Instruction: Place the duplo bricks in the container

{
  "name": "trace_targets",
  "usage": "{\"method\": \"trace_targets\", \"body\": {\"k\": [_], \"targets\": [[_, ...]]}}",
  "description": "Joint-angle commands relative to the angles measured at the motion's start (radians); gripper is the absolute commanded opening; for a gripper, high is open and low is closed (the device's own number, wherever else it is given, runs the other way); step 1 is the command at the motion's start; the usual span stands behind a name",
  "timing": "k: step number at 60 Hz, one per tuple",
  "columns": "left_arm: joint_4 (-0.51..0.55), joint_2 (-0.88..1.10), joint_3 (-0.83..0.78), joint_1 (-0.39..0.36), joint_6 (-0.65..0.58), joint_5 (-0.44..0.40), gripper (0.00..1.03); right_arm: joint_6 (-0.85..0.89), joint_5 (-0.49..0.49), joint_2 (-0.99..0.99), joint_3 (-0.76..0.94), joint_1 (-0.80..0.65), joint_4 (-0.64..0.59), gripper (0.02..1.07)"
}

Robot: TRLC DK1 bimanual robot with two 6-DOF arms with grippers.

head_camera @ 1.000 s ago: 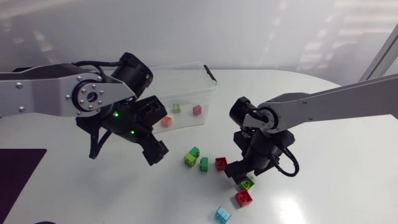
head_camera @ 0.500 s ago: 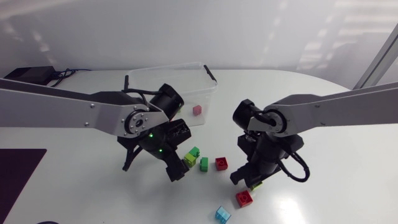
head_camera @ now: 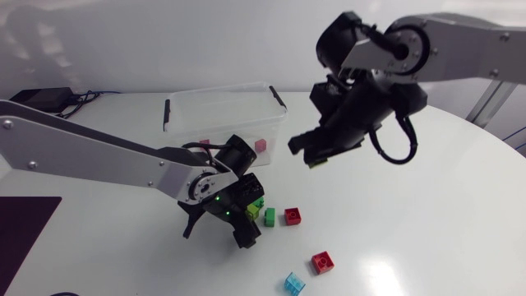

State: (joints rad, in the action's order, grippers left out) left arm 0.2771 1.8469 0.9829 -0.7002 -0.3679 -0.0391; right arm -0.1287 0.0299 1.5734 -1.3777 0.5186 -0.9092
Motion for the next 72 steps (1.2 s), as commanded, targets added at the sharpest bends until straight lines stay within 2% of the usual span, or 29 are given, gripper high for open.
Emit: {"method": "trace_targets", "body": {"k": [1,3,27,55,65,67,68,71,72], "targets": [[-0.033,0.032,-0.047,-0.018,0.012,0.010,0.56,-0.035,0.010,0.050,-0.083,-0.012,-0.007,0.25],[-0.044,0.034,-0.052,-0.021,0.023,0.013,0.39,-0.040,0.010,0.062,-0.109,-0.014,-0.005,0.25],[-0.029,-0.086,-0.155,-0.025,0.015,0.013,0.38,-0.068,-0.025,0.287,-0.451,0.017,0.036,0.25],[-0.016,-0.321,-0.262,0.079,-0.005,0.013,0.38,-0.075,-0.122,0.551,-0.782,0.069,0.029,0.25],[-0.019,-0.318,-0.273,0.085,-0.009,0.010,0.38,-0.074,-0.157,0.640,-0.890,0.083,0.000,0.26],[-0.023,-0.310,-0.273,0.085,-0.009,0.010,0.38,-0.074,-0.176,0.651,-0.899,0.087,-0.002,0.30],[-0.026,-0.304,-0.271,0.085,-0.009,0.008,0.39,-0.074,-0.182,0.657,-0.906,0.090,-0.002,0.35],[-0.044,-0.282,-0.267,0.084,-0.009,0.008,0.39,-0.074,-0.205,0.677,-0.939,0.093,-0.019,0.69],[-0.049,-0.275,-0.263,0.084,-0.009,0.008,0.39,-0.074,-0.211,0.685,-0.948,0.093,-0.022,0.83]]}}
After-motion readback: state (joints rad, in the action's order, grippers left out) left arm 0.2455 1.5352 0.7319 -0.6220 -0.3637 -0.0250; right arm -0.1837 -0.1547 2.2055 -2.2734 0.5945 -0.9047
